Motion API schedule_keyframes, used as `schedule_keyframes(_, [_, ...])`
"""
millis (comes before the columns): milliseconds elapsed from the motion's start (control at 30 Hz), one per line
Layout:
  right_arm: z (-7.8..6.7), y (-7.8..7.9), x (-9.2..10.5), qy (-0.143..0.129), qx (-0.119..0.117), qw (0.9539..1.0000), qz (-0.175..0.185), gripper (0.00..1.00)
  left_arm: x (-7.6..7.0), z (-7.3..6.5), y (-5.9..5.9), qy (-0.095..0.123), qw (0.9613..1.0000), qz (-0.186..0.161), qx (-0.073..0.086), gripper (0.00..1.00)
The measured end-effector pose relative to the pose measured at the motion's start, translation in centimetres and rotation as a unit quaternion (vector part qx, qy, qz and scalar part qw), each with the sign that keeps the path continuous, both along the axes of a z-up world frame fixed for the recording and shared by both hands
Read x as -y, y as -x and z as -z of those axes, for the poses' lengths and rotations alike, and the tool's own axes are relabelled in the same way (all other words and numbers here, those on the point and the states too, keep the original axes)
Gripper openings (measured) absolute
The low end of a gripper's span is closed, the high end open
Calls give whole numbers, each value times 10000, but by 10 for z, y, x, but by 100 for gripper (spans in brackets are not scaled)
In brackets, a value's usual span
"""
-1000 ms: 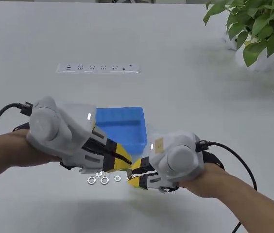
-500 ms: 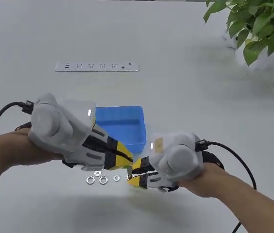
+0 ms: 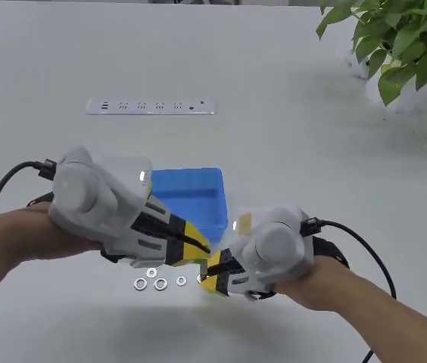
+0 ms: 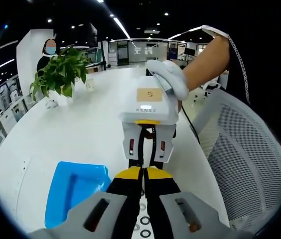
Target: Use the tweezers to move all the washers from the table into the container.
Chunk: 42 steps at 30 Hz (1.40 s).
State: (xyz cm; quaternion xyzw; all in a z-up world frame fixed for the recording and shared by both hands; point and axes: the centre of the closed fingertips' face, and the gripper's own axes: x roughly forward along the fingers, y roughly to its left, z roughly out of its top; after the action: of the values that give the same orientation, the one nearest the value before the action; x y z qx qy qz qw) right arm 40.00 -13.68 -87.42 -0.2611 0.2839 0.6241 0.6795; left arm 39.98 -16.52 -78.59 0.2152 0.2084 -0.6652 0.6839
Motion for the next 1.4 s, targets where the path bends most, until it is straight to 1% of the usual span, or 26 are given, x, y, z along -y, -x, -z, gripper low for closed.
schedule_keyframes(367, [0, 1, -1, 51, 45, 10000, -60, 8, -3, 0, 2, -47, 10000, -5, -6, 5])
schedule_keyframes(567, [-6, 1, -3, 34, 86, 9999, -65, 8, -6, -5, 3, -26, 10000, -29, 9, 5])
schedule_keyframes(700, [-13, 2, -4, 4, 56, 10000, -62, 8, -7, -12, 2, 14, 10000, -60, 15, 5])
schedule_keyframes(733, [-13, 1, -4, 10, 66, 10000, -64, 8, -8, -12, 2, 19, 10000, -74, 1, 5])
schedule_keyframes(833, [-17, 1, -5, 20, 95, 9999, -88, 8, -9, -17, 3, 22, 10000, -81, 28, 5])
schedule_keyframes(1033, [-28, 1, -8, 18, 157, 9998, -120, 8, -11, -27, 2, 28, 9999, -142, 59, 5])
schedule_keyframes(1133, [-34, -1, -9, 11, 197, 9997, -122, 8, -13, -33, 1, 28, 9998, -166, 85, 5])
schedule_keyframes(1267, [-42, -3, -11, -55, 191, 9997, -123, 8, -15, -42, -1, 49, 9998, -180, 123, 5])
schedule_keyframes(1400, [-51, -7, -14, -81, 257, 9995, -138, 8, -17, -50, -4, 52, 9997, -179, 185, 5])
